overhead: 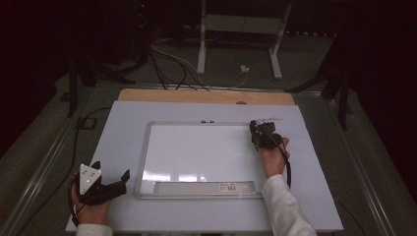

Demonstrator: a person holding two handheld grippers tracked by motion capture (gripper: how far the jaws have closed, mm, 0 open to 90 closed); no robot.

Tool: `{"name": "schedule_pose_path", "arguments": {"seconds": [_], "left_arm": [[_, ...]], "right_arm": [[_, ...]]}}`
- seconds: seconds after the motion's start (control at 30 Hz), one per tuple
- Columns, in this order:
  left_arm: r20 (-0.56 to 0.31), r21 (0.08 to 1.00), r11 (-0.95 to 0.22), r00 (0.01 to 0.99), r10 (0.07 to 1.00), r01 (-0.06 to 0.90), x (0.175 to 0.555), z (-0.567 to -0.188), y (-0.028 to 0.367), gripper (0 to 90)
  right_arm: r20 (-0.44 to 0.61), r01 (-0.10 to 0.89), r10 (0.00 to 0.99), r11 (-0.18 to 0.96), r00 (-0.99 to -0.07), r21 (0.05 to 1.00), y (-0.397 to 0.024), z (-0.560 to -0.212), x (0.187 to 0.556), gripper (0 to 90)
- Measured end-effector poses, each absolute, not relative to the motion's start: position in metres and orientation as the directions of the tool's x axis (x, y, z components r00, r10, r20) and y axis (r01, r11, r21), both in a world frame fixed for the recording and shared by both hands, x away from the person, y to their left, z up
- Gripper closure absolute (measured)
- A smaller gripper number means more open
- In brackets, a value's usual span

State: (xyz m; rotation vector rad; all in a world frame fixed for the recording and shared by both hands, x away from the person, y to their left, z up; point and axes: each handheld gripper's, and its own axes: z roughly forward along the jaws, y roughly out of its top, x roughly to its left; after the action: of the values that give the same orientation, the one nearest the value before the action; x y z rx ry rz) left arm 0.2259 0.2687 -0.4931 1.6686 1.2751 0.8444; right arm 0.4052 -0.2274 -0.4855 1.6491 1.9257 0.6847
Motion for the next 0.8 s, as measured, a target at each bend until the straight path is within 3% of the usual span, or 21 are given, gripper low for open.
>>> {"name": "schedule_pose_path", "arguments": {"seconds": [0.27, 0.5, 0.6, 0.7, 0.8], "left_arm": [[0.018, 0.911, -0.12, 0.252, 0.968, 0.394, 0.225, -0.493, 0.269, 0.6], [0.018, 0.911, -0.12, 0.252, 0.968, 0.394, 0.225, -0.493, 0.269, 0.6], [0.018, 0.912, -0.119, 0.252, 0.968, 0.394, 0.225, -0.493, 0.269, 0.6], [0.017, 0.912, -0.118, 0.251, 0.968, 0.393, 0.225, -0.493, 0.269, 0.6], [0.017, 0.912, -0.118, 0.251, 0.968, 0.393, 0.225, -0.493, 0.269, 0.6]], "right_arm": [[-0.042, 0.739, 0.992, 0.115, -0.117, 0.664, -0.228, -0.485, 0.405, 62.4], [-0.03, 0.738, 0.991, 0.115, -0.127, 0.665, -0.227, -0.485, 0.402, 55.1], [-0.02, 0.734, 0.991, 0.114, -0.135, 0.67, -0.227, -0.484, 0.399, 47.8], [-0.035, 0.713, 0.99, 0.121, -0.135, 0.691, -0.225, -0.478, 0.395, 30.3], [-0.027, 0.675, 0.988, 0.125, -0.154, 0.727, -0.224, -0.466, 0.387, 20.5]]}}
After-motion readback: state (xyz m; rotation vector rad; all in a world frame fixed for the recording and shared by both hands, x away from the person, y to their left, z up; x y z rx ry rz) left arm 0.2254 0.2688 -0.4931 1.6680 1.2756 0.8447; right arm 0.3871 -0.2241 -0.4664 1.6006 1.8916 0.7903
